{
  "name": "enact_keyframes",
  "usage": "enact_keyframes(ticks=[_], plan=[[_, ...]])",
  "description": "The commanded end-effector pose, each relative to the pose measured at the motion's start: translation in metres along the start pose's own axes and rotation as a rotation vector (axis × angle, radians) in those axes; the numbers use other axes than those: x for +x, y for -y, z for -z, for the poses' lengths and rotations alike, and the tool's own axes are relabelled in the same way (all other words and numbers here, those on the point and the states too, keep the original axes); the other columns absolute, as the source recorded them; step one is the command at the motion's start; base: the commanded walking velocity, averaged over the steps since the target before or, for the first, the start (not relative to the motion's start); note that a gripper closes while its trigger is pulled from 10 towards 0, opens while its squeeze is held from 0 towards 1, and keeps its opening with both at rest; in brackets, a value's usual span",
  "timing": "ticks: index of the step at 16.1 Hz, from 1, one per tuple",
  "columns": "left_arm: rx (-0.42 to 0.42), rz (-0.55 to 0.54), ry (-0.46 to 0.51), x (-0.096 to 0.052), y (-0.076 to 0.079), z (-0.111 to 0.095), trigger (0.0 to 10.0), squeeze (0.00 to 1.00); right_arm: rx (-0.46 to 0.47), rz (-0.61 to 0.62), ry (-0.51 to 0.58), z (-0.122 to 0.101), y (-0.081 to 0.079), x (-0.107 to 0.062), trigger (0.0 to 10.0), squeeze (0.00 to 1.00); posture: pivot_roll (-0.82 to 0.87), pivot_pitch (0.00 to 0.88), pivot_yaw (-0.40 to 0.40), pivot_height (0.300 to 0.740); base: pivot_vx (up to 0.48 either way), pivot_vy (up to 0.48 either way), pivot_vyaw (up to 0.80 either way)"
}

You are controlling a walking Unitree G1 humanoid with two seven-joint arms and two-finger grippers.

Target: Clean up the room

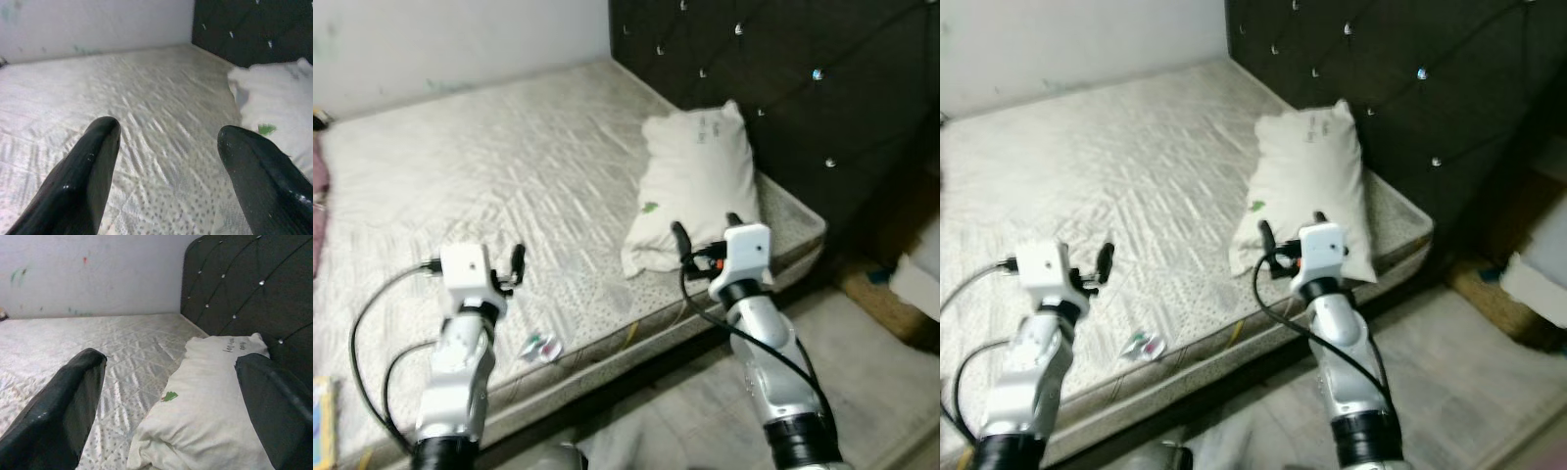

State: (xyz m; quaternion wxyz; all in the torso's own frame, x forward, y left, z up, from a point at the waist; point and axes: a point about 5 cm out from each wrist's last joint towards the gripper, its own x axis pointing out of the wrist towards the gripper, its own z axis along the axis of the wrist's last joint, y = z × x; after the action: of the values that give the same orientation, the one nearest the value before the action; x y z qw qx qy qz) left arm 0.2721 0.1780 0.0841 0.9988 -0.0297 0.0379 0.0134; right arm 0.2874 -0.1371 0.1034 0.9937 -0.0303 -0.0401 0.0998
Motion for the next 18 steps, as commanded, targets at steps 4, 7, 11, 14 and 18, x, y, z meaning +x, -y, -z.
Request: enact_keyframes(ticks=[4,7,11,14,18], plan=[[0.024,-0.003,0.003,0.0018,0.0006,-0.0019,10.0,0.00,0.002,0.011,0.003,0.0001,0.0032,0.0024,10.0,0.00,0.01,0.003,0.011,0.740,0.000,0.000,0.79],[0.015,0.007,0.010,0.0032,0.0033,-0.0026,10.0,0.00,0.001,0.004,0.008,-0.0006,0.0036,0.0035,10.0,0.00,0.00,0.003,0.005,0.740,0.000,0.000,0.79],[0.022,-0.004,0.022,0.0031,0.0031,-0.0037,10.0,0.00,0.000,-0.003,0.010,-0.0004,0.0037,0.0034,10.0,0.00,0.01,0.000,0.002,0.740,0.000,0.000,0.79],[0.018,0.008,0.018,0.0023,0.0042,-0.0031,10.0,0.00,-0.005,0.003,0.007,-0.0003,0.0040,0.0028,10.0,0.00,0.01,0.000,0.001,0.740,0.000,0.000,0.68],[0.009,0.036,0.018,0.0019,0.0064,-0.0027,10.0,0.00,-0.037,0.066,-0.012,-0.0005,0.0097,0.0071,10.0,0.00,0.01,0.000,0.001,0.740,0.000,0.000,0.11]])
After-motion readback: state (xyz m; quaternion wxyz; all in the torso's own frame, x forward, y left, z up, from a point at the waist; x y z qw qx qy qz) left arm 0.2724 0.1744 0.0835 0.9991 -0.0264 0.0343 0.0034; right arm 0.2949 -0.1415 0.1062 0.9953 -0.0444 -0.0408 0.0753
